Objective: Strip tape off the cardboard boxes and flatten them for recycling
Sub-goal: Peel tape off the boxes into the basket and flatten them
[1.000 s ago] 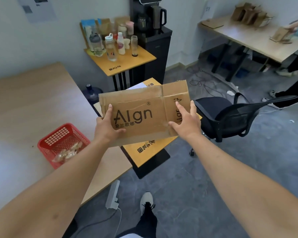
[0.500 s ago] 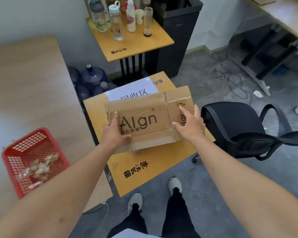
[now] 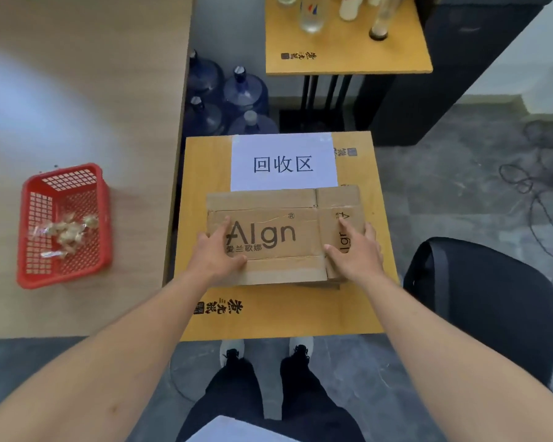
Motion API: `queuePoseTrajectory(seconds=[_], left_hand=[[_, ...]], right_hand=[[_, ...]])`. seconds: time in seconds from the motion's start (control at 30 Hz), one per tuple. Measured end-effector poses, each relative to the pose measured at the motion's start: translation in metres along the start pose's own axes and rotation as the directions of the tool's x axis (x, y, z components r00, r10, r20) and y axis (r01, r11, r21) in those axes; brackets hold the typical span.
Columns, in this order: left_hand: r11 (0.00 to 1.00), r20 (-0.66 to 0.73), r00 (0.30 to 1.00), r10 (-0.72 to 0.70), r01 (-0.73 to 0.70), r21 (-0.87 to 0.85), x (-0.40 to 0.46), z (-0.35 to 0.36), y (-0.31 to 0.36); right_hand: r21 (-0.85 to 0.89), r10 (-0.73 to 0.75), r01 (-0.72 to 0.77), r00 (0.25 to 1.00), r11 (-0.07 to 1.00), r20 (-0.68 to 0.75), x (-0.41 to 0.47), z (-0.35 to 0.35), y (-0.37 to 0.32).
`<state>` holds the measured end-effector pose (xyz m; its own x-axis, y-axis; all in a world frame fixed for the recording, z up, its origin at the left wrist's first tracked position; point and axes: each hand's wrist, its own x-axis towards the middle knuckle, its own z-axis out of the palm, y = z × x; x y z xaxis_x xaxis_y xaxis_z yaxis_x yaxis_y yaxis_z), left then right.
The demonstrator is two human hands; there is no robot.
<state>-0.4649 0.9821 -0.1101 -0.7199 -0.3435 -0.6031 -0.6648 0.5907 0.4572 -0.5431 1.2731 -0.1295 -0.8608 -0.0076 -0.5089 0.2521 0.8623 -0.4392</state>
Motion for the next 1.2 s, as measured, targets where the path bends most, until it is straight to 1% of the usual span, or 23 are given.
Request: queuePoseTrajectory(seconds=[0.1,0.17,0.2,0.27,0.33,0.4,0.43,0.47,0.5,0.57,0.7,0.93,1.03,1.13,1.2], left_hand=[[1.0,-0.012,1.0,-0.013,0.013,0.014,0.008,0.013,-0.002],[0.999,-0.021,1.0,-0.009,0.01,0.038,0.014,0.023,-0.003],[0.997,-0.03,1.0,-0.008,0.01,0.073,0.017,0.027,-0.003],[0.973,-0.074,0.997,0.023,-0.005,0.232,0.024,0.035,-0.001],[0.909,-0.119,0.984,0.133,-0.073,0.41,0.03,0.041,0.002],[0.841,-0.095,0.95,0.298,-0.214,0.497,0.034,0.045,0.005],[0.818,-0.054,0.933,0.357,-0.284,0.501,0.036,0.049,0.007],[0.81,-0.015,0.924,0.383,-0.328,0.486,0.037,0.051,0.009],[0.81,0.013,0.924,0.382,-0.342,0.476,0.038,0.054,0.011],[0.804,0.023,0.931,0.363,-0.326,0.497,0.042,0.06,0.014],[0.805,-0.003,0.932,0.362,-0.311,0.506,0.047,0.062,0.014],[0.788,-0.016,0.927,0.375,-0.309,0.532,0.047,0.068,0.007],[0.745,0.004,0.919,0.393,-0.322,0.584,0.044,0.064,0.006],[0.696,0.054,0.913,0.405,-0.347,0.628,0.039,0.054,0.011],[0.657,0.071,0.895,0.44,-0.375,0.654,0.035,0.045,0.017]], right_hand=[[-0.023,0.006,-0.005,0.999,1.0,0.047,0.008,0.009,0.01],[-0.106,0.028,-0.022,0.998,0.994,0.055,0.011,0.017,0.013],[-0.157,0.034,-0.026,0.998,0.987,0.049,0.011,0.021,0.012],[-0.239,0.008,-0.003,1.0,0.971,0.021,0.012,0.027,0.007],[-0.289,-0.083,0.087,0.996,0.953,0.027,0.012,0.032,-0.003],[-0.294,-0.16,0.18,0.983,0.939,0.092,0.015,0.038,-0.016],[-0.294,-0.164,0.194,0.979,0.936,0.124,0.016,0.041,-0.023],[-0.296,-0.151,0.186,0.979,0.937,0.139,0.017,0.043,-0.03],[-0.298,-0.133,0.17,0.981,0.939,0.139,0.019,0.045,-0.035],[-0.301,-0.111,0.141,0.987,0.943,0.114,0.021,0.049,-0.039],[-0.344,-0.107,0.123,0.992,0.931,0.066,0.022,0.059,-0.039],[-0.401,-0.111,0.125,0.992,0.907,0.059,0.022,0.067,-0.035],[-0.422,-0.116,0.137,0.99,0.896,0.076,0.017,0.067,-0.033],[-0.393,-0.106,0.127,0.992,0.911,0.075,0.01,0.063,-0.042],[-0.384,-0.113,0.128,0.992,0.914,0.064,0.003,0.058,-0.05]])
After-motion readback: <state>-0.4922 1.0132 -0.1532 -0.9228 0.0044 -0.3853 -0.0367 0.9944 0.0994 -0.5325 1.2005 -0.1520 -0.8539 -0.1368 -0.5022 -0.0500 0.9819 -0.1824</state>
